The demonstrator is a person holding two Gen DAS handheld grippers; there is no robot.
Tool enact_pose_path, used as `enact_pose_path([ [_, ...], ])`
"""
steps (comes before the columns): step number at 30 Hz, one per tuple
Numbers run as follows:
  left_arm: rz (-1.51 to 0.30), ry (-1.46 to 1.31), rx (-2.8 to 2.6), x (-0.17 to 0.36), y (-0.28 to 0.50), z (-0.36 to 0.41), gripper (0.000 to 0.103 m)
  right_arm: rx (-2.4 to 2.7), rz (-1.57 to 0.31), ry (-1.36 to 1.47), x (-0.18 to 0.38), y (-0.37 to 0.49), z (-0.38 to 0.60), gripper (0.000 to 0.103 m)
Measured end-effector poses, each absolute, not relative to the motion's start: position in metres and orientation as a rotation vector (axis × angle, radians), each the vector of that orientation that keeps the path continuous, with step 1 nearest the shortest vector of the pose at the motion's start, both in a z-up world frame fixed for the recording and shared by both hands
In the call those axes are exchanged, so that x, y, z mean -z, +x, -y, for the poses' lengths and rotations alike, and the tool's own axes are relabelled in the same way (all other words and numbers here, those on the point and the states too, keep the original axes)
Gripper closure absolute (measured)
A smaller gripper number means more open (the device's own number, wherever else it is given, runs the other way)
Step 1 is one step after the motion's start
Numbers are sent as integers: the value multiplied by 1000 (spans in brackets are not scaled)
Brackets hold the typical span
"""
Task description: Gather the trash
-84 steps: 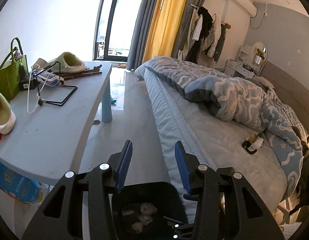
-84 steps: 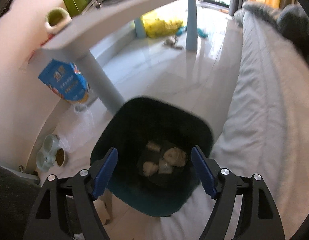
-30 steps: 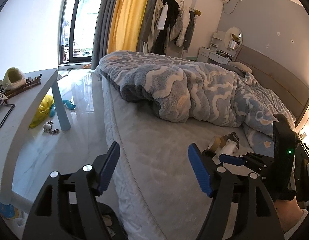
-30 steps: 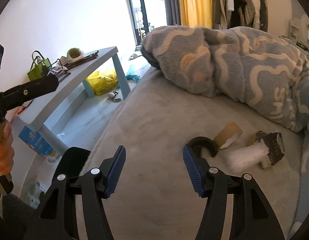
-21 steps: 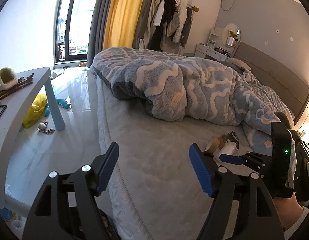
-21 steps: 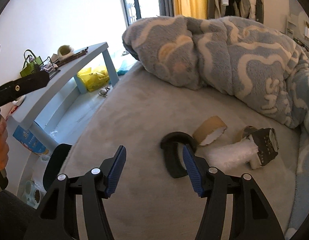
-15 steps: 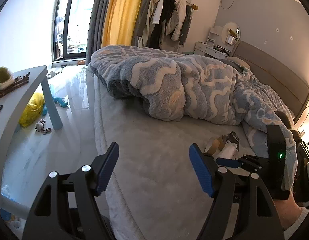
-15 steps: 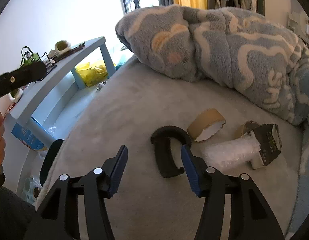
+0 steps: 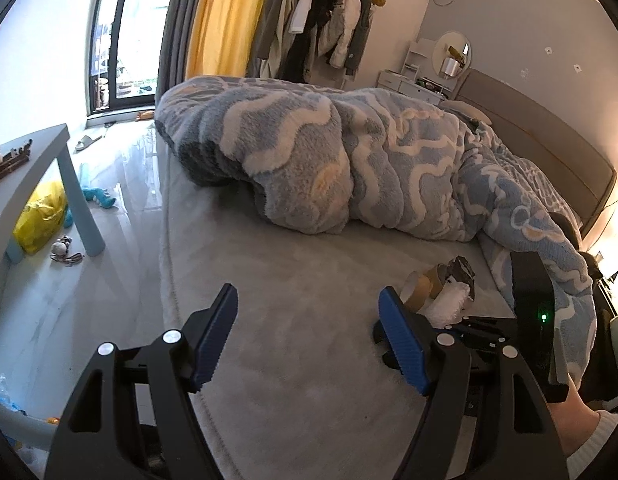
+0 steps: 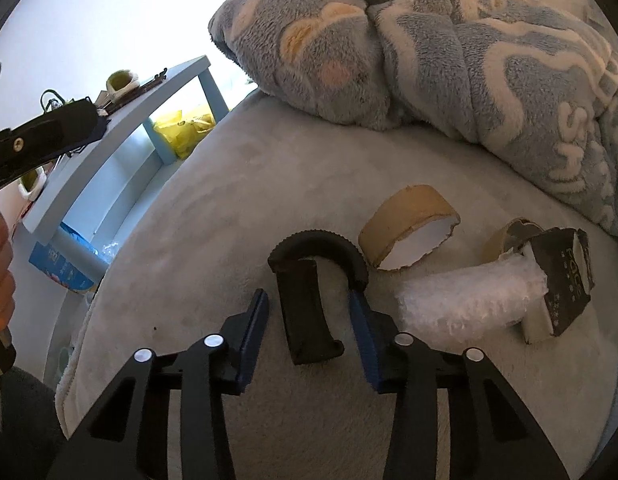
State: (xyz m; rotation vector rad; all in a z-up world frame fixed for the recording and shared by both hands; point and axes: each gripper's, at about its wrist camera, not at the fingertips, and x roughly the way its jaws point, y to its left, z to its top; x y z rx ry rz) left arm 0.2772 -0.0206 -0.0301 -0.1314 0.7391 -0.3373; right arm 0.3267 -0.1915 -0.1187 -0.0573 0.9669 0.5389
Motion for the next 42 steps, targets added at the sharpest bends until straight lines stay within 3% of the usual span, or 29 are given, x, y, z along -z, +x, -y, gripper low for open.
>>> enact_pose_path([
  [3,-747,-127,351,34,282,28,27,-550,-964,-69,119,328,192,79],
  [6,-759,-122,358,39,286,35,27,-565,-968,-77,121,330,191,83],
  [42,-888,21,400,94,301,123,22,-496,-810,52,62,308,290,83],
])
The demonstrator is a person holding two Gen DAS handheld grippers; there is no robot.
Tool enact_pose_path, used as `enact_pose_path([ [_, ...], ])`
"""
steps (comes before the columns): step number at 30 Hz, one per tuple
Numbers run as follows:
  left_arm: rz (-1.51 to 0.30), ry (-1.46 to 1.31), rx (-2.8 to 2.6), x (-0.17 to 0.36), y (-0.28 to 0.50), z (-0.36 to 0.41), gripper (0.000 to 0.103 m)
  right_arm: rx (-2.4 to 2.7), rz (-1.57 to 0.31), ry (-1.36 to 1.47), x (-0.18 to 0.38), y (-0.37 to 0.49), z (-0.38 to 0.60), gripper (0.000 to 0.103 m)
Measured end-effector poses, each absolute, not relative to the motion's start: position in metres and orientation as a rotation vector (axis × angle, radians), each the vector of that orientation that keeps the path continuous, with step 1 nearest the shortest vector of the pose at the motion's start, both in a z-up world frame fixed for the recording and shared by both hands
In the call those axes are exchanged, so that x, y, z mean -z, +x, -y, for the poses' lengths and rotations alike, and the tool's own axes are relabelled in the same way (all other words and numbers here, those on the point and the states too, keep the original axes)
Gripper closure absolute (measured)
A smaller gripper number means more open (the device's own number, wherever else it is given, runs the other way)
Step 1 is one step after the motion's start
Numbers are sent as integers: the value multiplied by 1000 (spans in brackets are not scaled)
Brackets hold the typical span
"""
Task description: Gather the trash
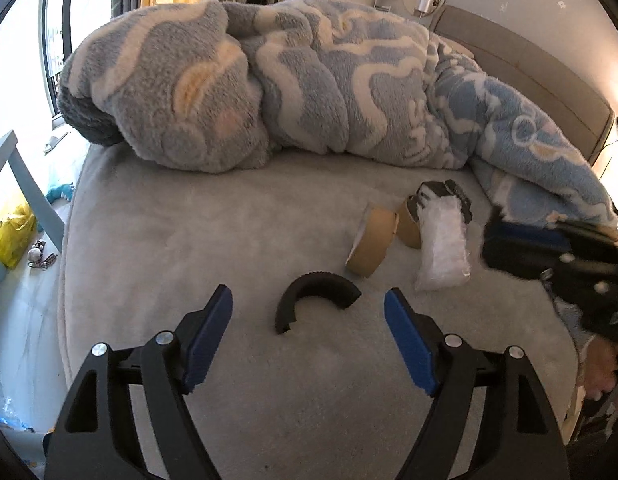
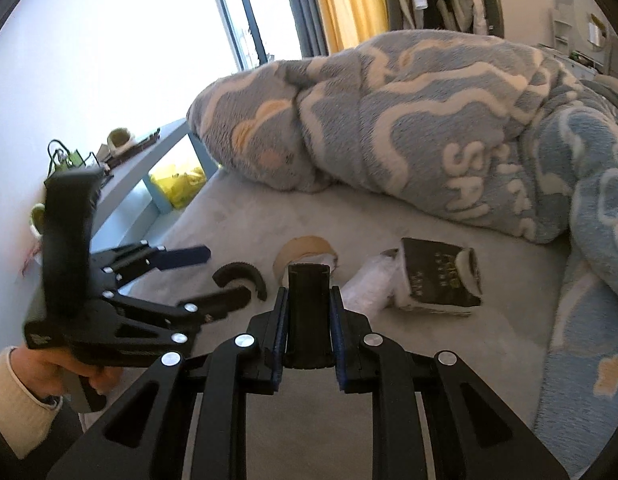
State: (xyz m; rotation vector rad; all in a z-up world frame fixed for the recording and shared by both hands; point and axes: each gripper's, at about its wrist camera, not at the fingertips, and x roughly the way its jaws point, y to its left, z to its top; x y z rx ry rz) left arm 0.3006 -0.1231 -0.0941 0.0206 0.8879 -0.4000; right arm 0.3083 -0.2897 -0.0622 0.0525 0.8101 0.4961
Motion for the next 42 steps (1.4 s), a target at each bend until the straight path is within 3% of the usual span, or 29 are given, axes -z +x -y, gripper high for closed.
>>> enact_pose_path([
  [8,-918,29,355,105,310,133,28,-499,-787,106,58,304,306,83],
  [19,-924,31,333,111,315,135,55,-488,-799,110,62,305,315,83],
  [42,-871,10,362,86,271,122,60,-480,-765,140,47,275,300,83],
])
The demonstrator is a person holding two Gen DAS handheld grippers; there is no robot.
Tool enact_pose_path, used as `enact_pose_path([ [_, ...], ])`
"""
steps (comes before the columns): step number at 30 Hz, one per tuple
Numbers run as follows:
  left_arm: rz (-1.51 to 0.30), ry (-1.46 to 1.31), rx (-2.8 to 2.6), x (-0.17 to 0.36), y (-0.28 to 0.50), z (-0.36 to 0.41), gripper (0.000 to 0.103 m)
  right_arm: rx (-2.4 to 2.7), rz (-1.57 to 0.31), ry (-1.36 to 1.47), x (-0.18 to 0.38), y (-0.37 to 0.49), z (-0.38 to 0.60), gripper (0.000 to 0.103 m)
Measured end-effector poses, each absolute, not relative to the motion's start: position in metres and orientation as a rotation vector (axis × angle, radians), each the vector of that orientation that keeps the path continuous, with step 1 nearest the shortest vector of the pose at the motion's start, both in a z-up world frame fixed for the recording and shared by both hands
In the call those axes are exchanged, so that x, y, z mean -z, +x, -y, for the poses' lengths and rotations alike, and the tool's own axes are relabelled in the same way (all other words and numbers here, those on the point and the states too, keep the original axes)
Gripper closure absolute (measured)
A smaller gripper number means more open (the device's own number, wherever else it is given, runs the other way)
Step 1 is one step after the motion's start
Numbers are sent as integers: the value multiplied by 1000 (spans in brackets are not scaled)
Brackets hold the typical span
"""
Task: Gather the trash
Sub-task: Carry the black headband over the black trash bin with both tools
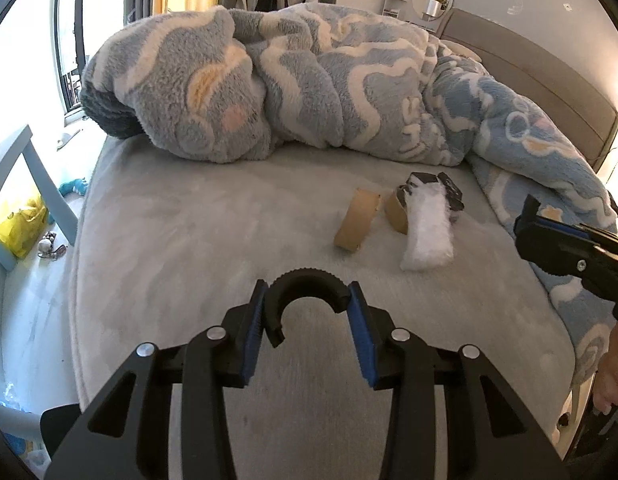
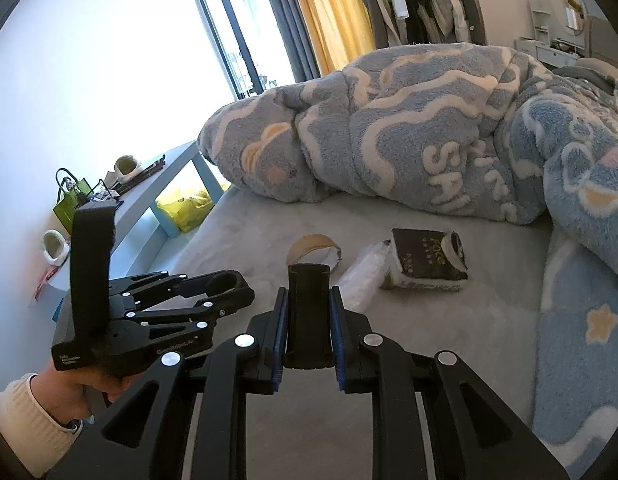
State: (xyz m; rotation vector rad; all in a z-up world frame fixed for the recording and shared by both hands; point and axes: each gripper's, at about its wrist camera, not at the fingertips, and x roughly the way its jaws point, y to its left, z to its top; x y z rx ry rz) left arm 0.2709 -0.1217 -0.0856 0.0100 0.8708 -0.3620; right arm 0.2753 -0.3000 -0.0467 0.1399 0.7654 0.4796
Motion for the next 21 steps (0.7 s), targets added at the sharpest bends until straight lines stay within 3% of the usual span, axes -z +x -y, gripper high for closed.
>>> enact_pose_path([
  [21,-852,-28,340,63,206,74,60,-495,-753,146,45,226,260,83],
])
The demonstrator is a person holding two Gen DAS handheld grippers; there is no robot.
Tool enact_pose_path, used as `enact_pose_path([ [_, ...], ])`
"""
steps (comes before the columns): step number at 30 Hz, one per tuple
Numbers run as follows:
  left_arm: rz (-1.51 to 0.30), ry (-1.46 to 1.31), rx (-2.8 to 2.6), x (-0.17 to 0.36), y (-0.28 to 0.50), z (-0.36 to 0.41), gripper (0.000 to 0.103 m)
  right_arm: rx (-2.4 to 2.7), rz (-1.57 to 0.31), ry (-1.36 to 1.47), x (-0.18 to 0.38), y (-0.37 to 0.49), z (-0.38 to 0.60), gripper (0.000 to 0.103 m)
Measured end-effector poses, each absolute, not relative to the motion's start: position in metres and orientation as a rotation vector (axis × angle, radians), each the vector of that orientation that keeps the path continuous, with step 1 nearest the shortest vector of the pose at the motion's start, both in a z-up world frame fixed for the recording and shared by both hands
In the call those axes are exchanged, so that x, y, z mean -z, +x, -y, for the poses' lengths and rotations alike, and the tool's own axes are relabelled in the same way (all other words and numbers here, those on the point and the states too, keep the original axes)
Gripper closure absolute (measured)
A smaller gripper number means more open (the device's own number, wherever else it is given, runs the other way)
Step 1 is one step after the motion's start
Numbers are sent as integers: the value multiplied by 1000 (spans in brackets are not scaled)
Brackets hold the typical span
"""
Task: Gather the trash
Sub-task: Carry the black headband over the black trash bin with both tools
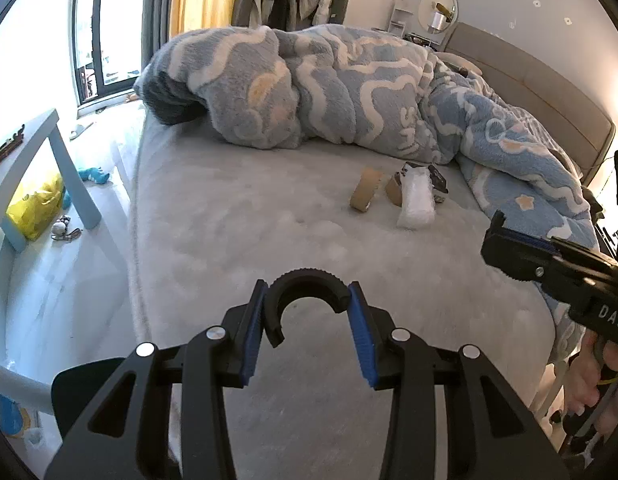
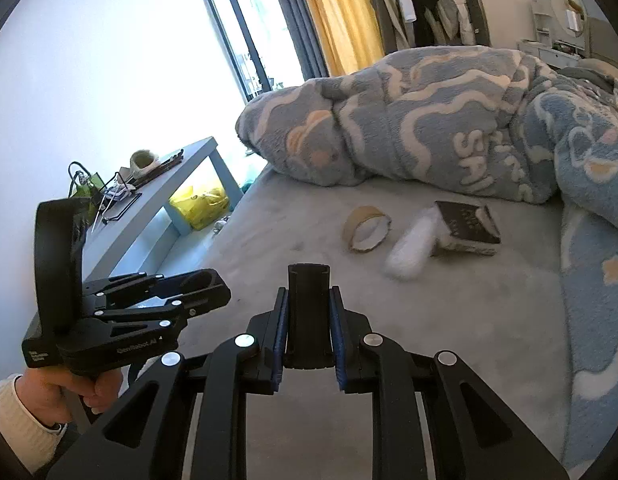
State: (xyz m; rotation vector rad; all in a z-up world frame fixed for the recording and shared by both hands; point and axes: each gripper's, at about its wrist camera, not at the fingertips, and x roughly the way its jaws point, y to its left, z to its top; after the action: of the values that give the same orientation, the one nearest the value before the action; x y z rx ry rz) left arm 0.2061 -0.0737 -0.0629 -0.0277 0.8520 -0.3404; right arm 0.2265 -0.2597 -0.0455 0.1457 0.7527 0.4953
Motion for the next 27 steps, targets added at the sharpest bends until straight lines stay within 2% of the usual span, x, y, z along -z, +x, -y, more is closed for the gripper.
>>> enact_pose_path([
  [27,-872,-59,217,63,168,-57,60,-627,-778,94,49,211,126,83],
])
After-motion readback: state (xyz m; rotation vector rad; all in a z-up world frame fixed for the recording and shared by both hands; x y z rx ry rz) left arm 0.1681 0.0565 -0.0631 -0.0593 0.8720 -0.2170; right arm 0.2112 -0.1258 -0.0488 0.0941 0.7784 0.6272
